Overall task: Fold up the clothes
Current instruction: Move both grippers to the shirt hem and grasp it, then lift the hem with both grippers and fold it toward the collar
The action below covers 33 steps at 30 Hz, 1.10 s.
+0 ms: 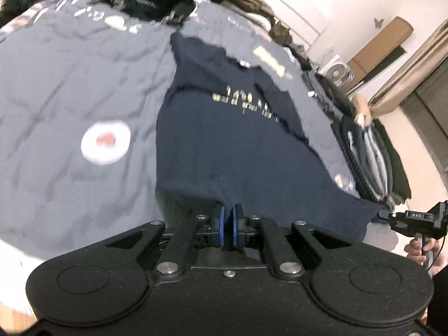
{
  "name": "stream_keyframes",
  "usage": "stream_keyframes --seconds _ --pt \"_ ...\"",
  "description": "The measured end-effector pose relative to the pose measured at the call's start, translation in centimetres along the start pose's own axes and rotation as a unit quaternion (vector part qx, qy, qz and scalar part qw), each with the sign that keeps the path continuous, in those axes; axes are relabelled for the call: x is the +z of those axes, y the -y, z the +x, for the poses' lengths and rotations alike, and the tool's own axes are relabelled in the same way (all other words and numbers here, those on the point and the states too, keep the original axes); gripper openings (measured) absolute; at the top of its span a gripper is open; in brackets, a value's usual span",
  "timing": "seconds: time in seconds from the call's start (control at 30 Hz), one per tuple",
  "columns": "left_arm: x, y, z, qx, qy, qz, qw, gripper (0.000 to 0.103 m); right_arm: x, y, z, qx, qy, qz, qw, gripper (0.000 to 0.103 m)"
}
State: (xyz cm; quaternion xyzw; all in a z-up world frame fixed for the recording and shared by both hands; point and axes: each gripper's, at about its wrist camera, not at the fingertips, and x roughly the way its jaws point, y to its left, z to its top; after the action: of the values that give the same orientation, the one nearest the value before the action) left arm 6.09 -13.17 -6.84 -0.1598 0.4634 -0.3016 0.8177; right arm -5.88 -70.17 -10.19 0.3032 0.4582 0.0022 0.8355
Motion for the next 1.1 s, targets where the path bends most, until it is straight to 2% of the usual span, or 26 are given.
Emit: stream_keyframes --seconds 0.17,0.37,0.7,0.93,1.03,1.1 --pt "5.7 -0.5 2.3 -0.001 0.013 -0.007 0.9999 0.006 4.4 -0.9 -0.2 0.048 0.042 0.033 0.997 0.009" --pt "14.2 -1.5 7.6 0.015 0.02 -0.001 0.9997 0.006 10.0 -1.9 0.2 0.098 0.087 0.069 0.989 0.009" --pt "29.3 -3.5 19.0 0.058 0.025 0.029 0.9976 0.006 25.0 -3.3 11.9 0.066 0.097 0.072 0.99 0.009" --pt "36.0 -6.2 26.0 0.072 0.03 0.031 0.9965 0.006 35.3 -4.2 20.0 0.046 0.105 0.077 0.99 0.009" --pt "37.9 -7.3 28.3 0.07 0.042 0.034 0.9961 0.006 38.0 -4.2 22.3 0.047 0.117 0.074 0.989 0.008" --pt "38.6 -8.2 30.3 0.079 0.04 0.028 0.9957 0.009 39.0 -3.9 24.2 0.021 0.124 0.078 0.989 0.009"
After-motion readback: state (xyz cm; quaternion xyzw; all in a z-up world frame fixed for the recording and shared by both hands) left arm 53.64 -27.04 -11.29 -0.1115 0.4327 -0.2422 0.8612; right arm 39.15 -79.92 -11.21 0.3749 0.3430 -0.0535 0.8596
